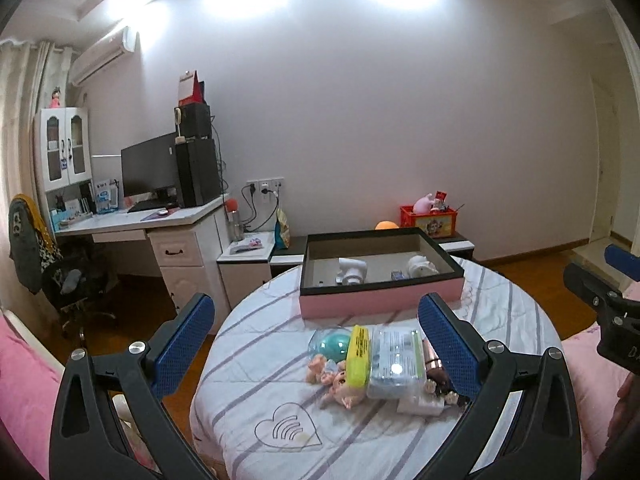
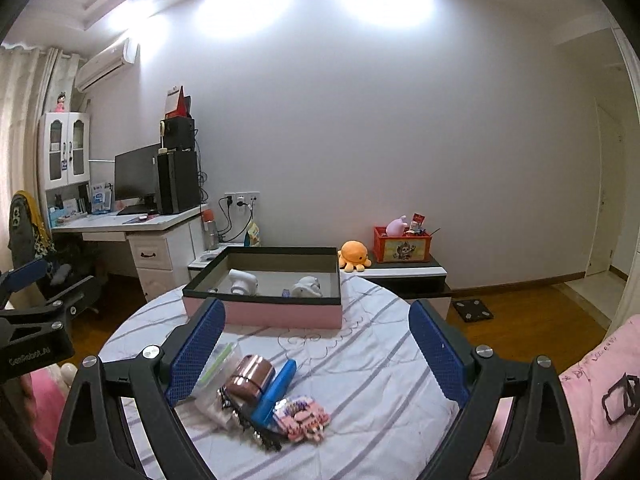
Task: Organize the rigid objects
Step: 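Withdraw both tools from the box back toward the item pile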
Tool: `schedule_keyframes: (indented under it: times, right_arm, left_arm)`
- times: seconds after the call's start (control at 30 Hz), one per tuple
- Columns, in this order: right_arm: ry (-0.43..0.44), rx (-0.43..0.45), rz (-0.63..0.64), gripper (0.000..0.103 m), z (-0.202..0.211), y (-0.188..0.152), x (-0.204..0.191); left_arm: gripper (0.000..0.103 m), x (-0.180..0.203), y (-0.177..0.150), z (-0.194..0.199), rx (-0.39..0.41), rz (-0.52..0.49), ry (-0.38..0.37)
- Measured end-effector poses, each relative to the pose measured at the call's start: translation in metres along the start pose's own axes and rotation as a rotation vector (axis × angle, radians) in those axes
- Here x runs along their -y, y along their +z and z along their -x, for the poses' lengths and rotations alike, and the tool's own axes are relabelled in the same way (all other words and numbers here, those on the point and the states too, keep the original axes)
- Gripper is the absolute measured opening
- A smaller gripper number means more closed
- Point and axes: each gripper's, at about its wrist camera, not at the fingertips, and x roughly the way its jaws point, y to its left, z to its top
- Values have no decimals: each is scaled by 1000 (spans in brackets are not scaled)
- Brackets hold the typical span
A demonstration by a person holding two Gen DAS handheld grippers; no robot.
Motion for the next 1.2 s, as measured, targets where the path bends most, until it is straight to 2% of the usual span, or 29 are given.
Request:
schedule_keyframes:
  times: [0.23, 0.37, 0.7, 0.8, 0.97, 1.07, 1.2]
  right_arm:
    - [-5, -31, 12, 95, 8, -14, -2]
    - [-11, -71, 18, 95, 2, -26, -4]
    - [9, -288, 6, 95, -54, -74, -9]
    - [4, -323, 8, 95, -70, -77, -11]
    - [-11, -348, -37, 95, -85, -77, 3]
    - [-30, -366, -53, 95, -86, -82, 14]
    - [-35, -393, -90, 95, -87, -91, 30]
  left_arm:
    - [103, -4, -12, -1, -37, -5, -14]
    - [103, -10, -25, -13, -92, -12, -8]
    - [103, -25, -59, -50, -232, 1, -1]
    - [103, -26, -60, -58, -239, 28, -22]
    - [103, 3, -61, -74, -253, 9, -127]
    - [103, 21, -63, -81, -258, -25, -149]
    - [103, 28, -62, -86, -264, -10, -180]
